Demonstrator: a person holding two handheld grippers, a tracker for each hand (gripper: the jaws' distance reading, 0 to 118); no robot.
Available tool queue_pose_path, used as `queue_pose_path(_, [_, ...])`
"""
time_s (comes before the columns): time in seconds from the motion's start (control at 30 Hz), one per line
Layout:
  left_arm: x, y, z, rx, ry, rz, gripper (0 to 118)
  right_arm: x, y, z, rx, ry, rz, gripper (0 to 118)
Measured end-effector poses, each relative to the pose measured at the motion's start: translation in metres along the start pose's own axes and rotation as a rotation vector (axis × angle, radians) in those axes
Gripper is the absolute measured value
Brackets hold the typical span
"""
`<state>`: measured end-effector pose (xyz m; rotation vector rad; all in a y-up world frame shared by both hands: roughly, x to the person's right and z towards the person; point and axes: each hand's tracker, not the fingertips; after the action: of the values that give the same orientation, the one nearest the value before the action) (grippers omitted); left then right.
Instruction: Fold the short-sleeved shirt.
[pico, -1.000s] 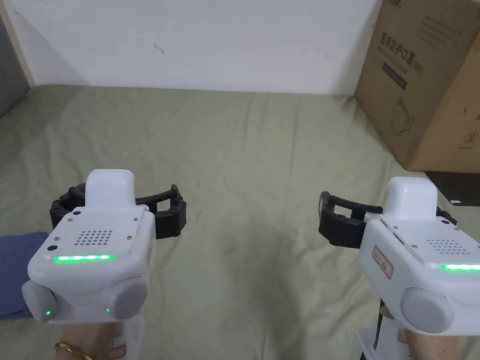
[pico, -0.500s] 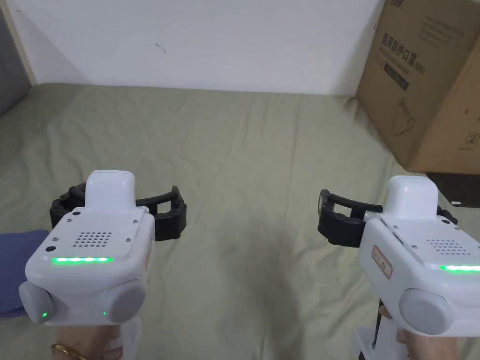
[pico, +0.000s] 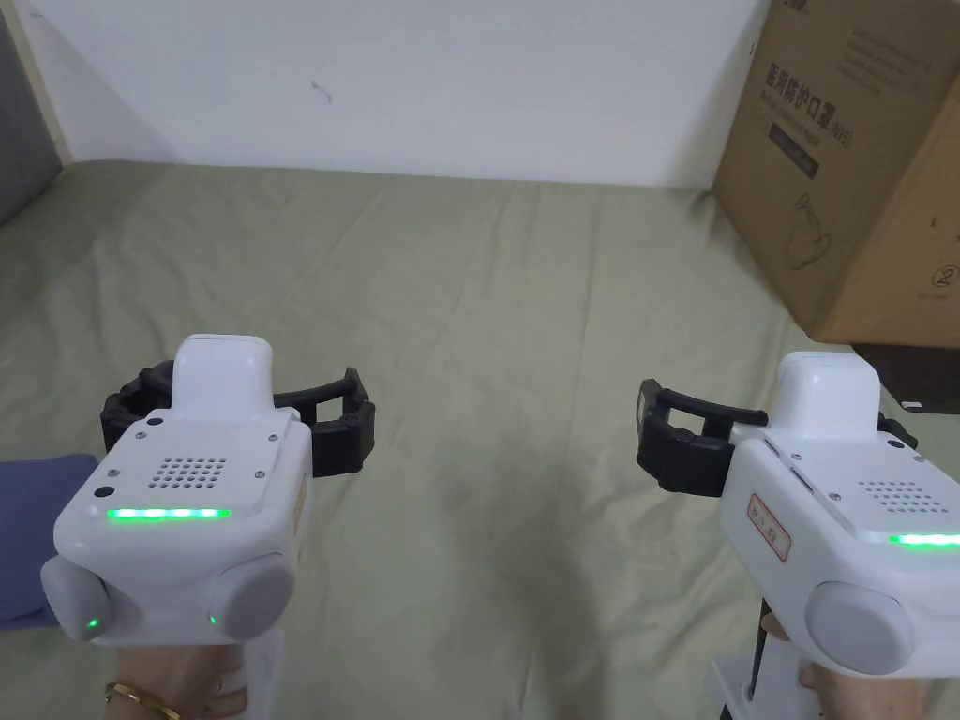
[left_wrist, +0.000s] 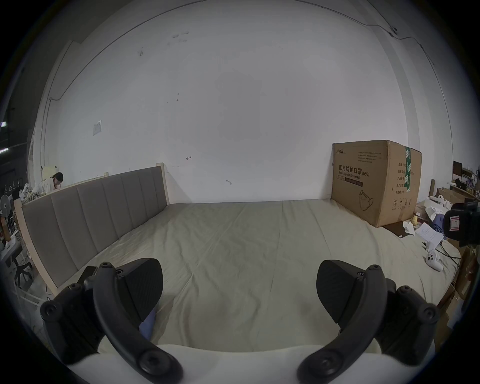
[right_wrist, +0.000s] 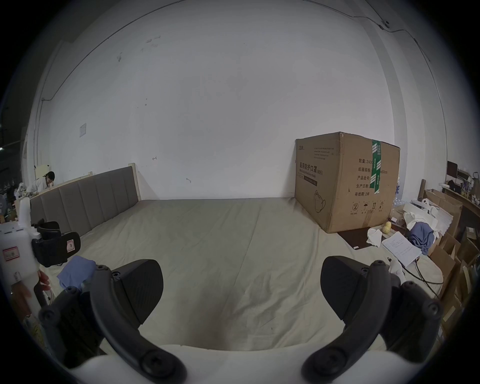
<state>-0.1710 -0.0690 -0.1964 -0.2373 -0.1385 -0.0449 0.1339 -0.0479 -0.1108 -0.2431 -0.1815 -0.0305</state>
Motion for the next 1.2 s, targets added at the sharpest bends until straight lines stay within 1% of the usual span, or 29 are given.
queue_pose_path(0.53, [-0.0011, 0.0005, -0.0015, 0.001, -0.003, -0.002, 116, -0.0028, 0.0018, 0.0008, 0.004, 0.005, 0.014, 118])
queue_pose_path(1.2, [0.0007, -0.0019, -0.0002, -0.011, -0.011, 0.009, 116, -0.0039, -0.0029, 0.0010, -0.010, 0.009, 0.009, 118])
